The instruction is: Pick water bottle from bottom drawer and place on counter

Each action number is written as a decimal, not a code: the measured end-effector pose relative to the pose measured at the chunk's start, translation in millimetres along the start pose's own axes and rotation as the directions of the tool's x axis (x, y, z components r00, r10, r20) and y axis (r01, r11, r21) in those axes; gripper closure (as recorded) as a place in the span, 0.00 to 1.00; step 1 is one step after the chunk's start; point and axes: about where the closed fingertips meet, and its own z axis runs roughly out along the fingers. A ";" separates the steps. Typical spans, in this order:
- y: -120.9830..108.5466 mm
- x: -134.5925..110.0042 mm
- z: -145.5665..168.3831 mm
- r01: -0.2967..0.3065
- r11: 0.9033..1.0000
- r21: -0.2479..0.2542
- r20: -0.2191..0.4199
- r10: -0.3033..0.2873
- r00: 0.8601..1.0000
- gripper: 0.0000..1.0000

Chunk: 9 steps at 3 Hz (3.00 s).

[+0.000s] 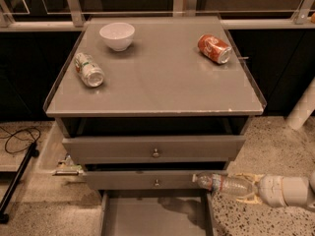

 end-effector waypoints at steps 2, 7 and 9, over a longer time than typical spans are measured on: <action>2.0 -70.7 -78.9 0.153 0.983 0.101 0.041 -0.157 0.987 1.00; -140.2 -322.8 -179.1 0.365 0.926 0.097 0.158 -0.376 0.913 1.00; -184.8 -324.9 -198.6 0.310 0.940 0.143 0.209 -0.335 0.919 1.00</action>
Offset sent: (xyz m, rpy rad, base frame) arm -0.0665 -0.0014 0.1574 0.0073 -0.2837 0.0946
